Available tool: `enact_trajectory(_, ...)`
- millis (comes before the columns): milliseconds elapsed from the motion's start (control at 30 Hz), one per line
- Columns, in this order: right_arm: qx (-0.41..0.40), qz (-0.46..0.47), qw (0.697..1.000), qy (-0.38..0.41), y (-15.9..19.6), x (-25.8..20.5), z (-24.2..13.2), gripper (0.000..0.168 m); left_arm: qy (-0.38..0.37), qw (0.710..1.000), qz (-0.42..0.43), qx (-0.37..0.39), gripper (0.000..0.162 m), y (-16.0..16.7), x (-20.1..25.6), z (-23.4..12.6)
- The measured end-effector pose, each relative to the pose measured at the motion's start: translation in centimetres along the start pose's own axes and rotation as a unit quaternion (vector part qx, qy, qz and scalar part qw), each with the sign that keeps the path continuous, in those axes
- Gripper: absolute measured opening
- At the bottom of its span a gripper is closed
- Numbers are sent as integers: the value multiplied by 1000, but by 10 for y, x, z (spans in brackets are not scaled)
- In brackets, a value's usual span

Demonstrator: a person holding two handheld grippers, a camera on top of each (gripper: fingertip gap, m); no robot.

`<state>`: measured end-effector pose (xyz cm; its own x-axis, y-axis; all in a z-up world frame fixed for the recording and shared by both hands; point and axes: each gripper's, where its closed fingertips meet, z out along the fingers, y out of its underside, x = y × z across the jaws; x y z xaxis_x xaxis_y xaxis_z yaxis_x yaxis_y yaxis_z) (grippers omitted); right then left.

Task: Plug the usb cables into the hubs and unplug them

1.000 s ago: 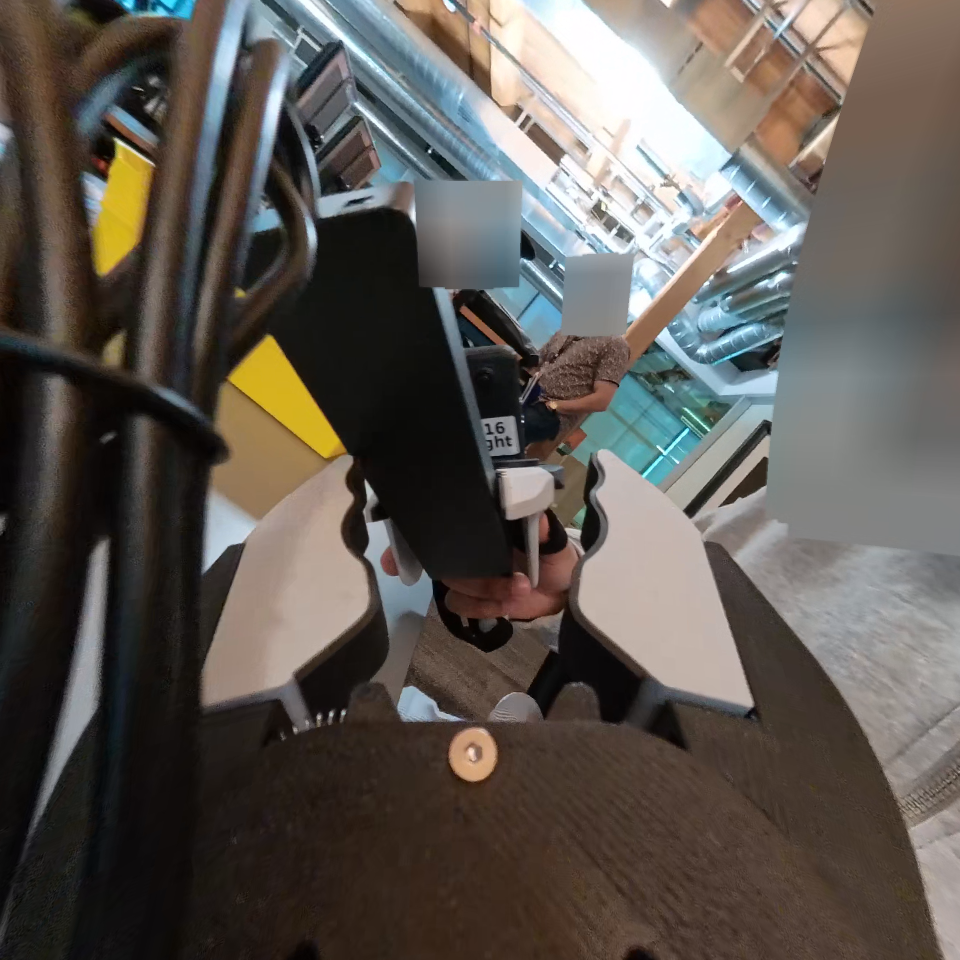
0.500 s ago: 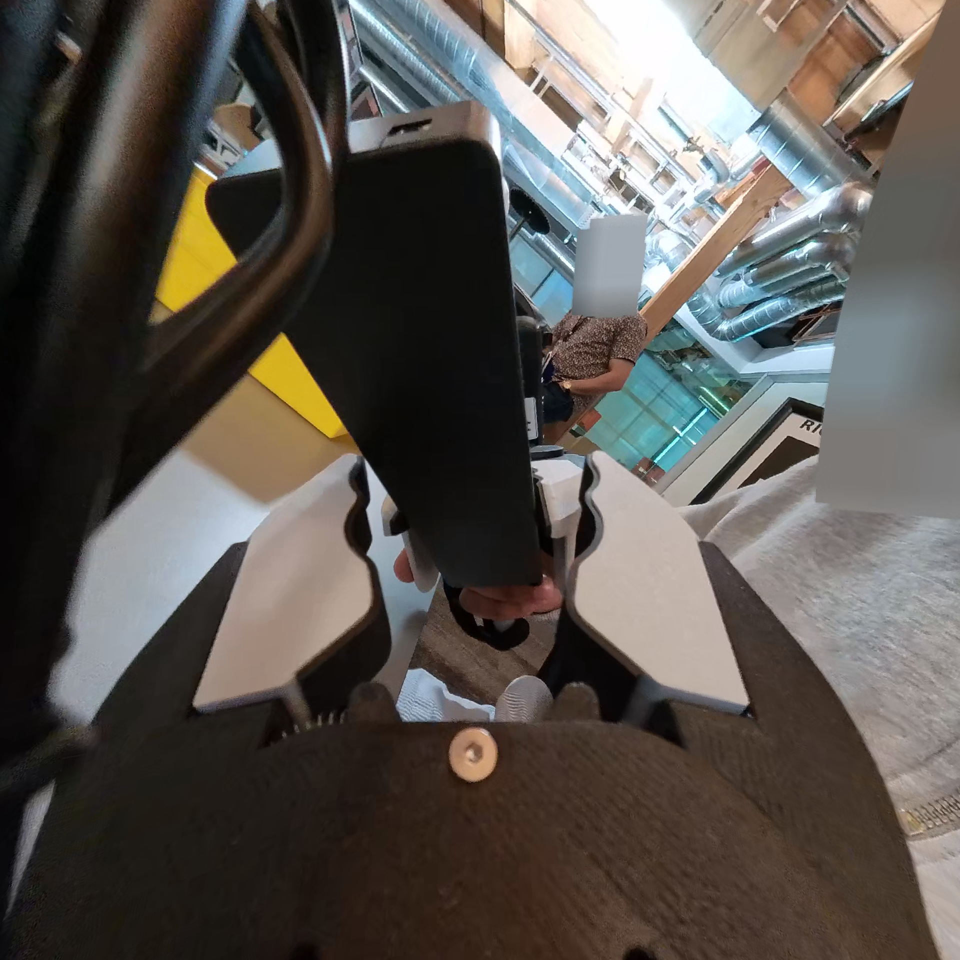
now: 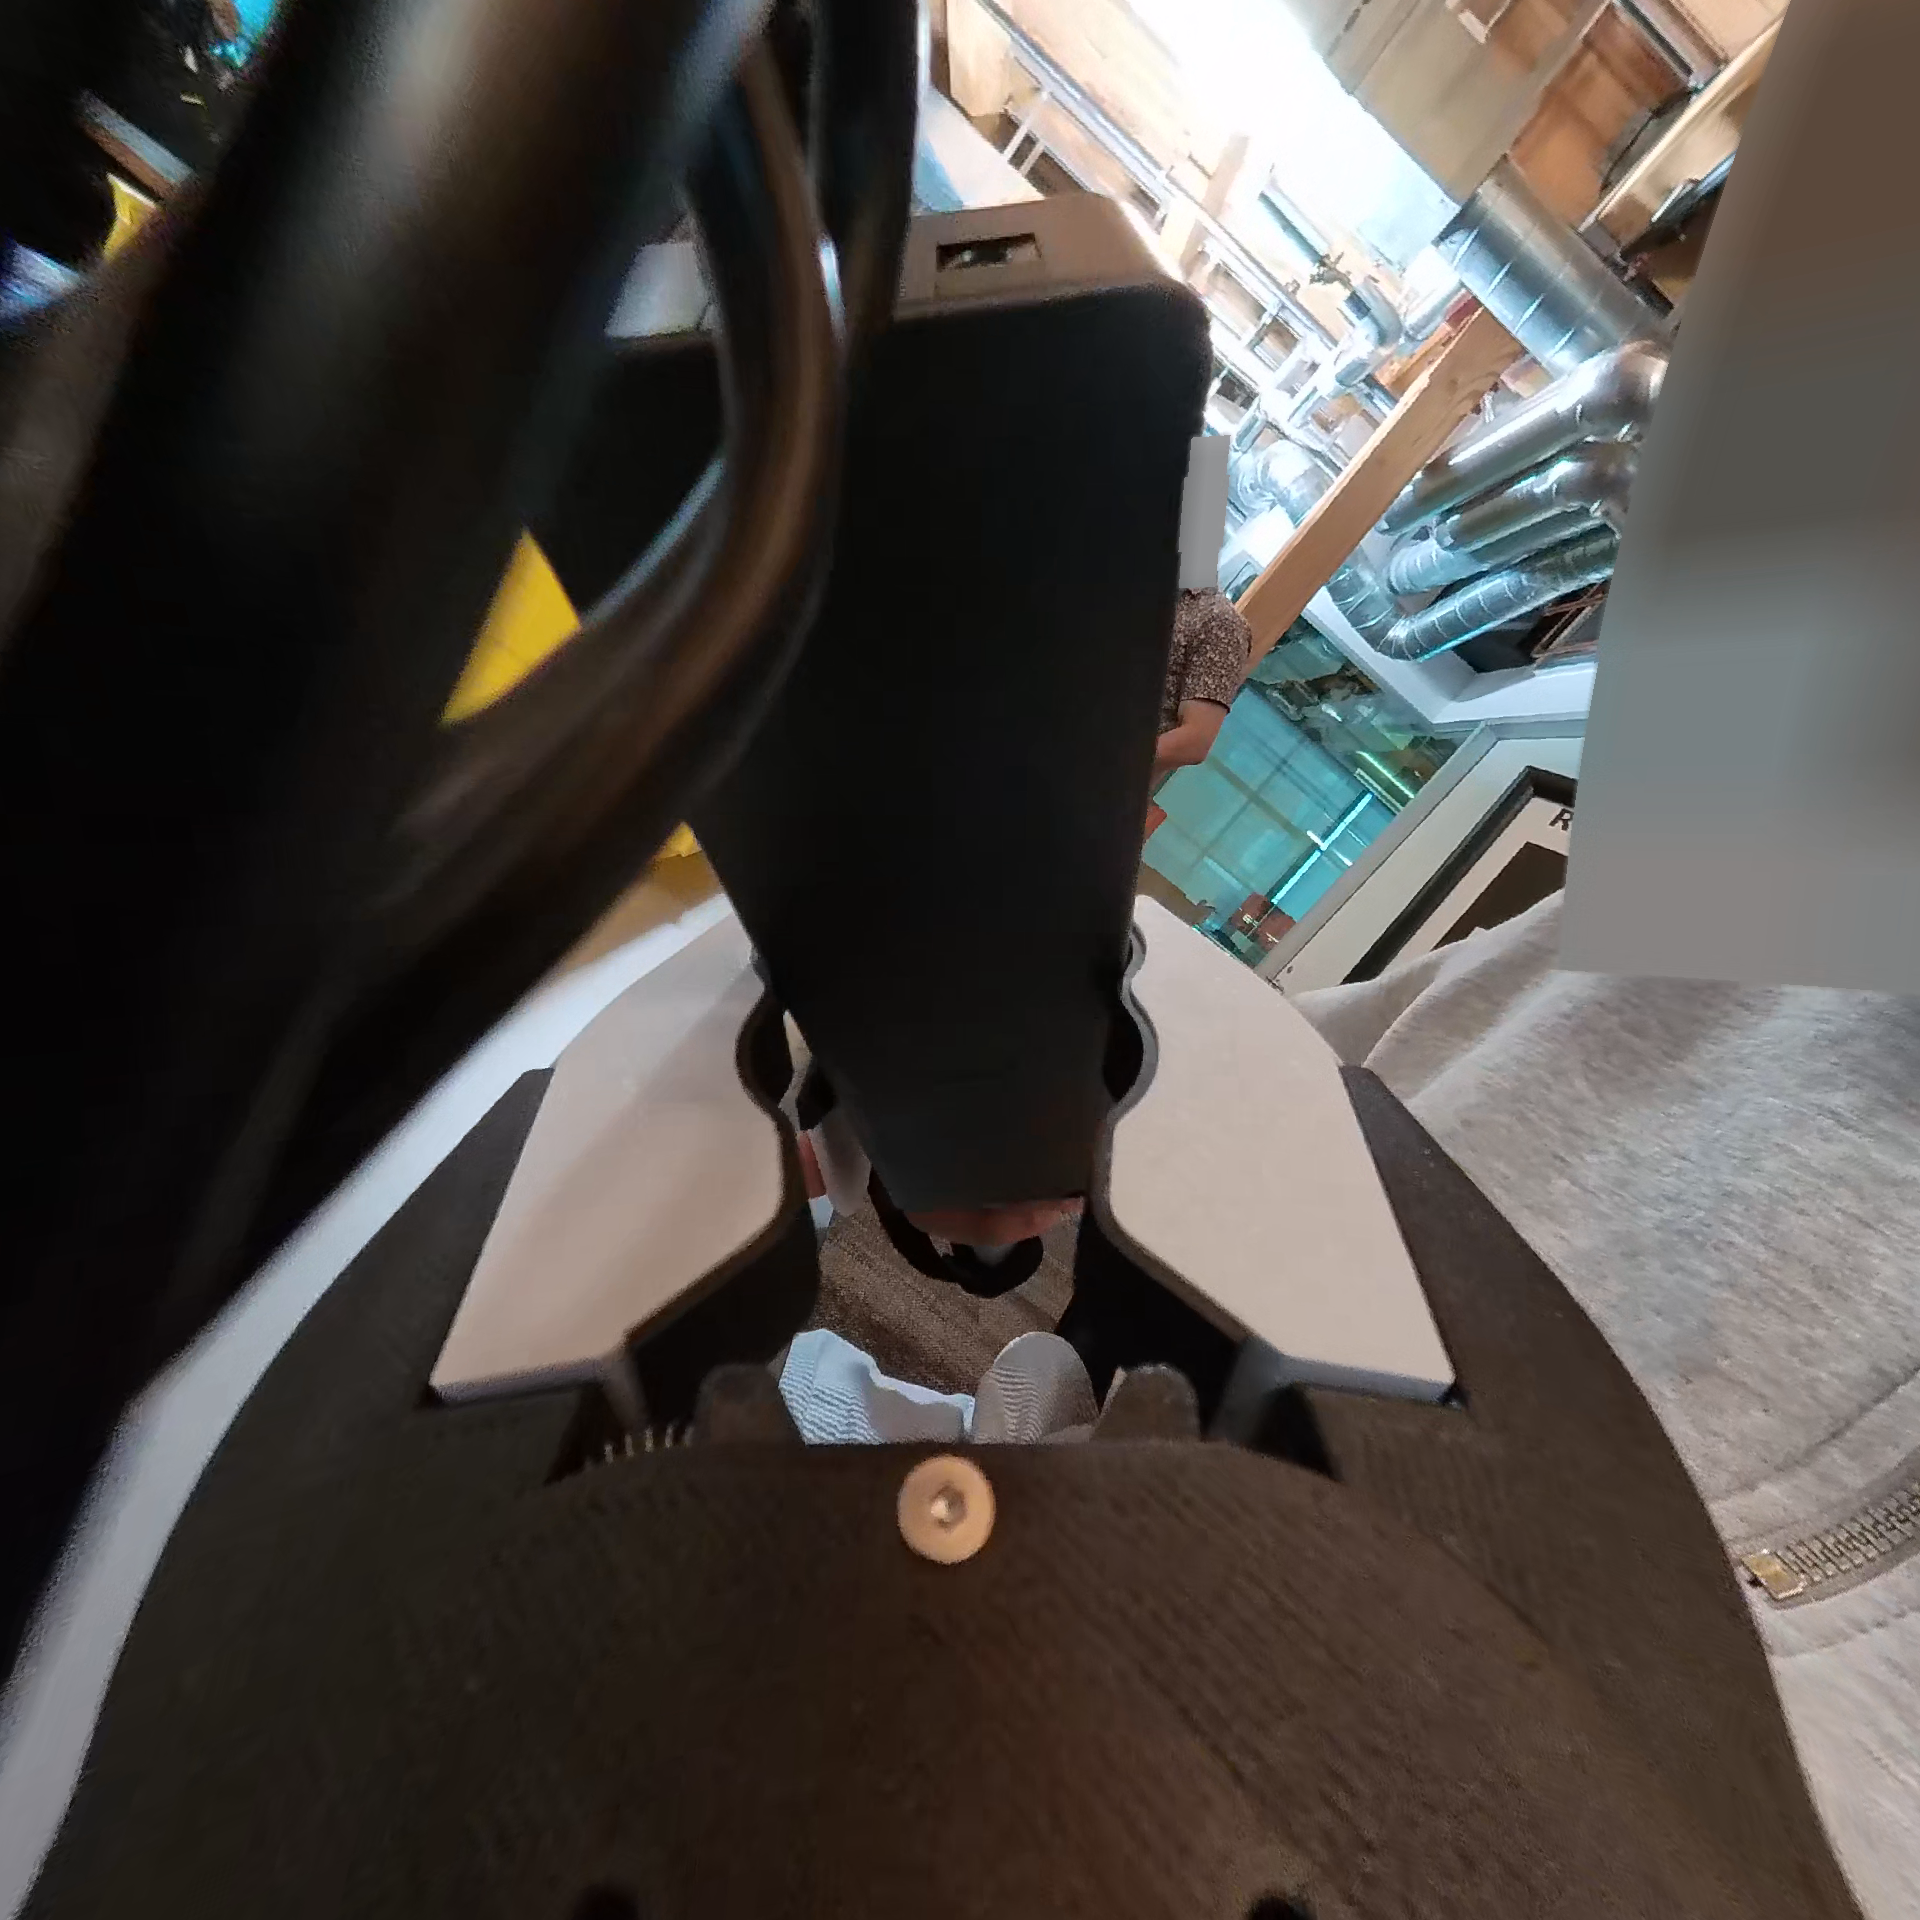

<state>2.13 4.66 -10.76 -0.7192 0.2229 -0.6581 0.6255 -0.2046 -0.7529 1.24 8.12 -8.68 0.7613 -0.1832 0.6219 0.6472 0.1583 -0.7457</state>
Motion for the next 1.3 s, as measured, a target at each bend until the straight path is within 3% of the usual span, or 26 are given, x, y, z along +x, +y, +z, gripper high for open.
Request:
enact_trajectory(800,8,12,1000,-18,2,-3,4,54,13,1000,-8,15,59,-4,3,-1)
enact_trajectory(1300,-17,-13,1000,16,4,7,-2,55,-13,999,22,25,59,-14,-6,-9)
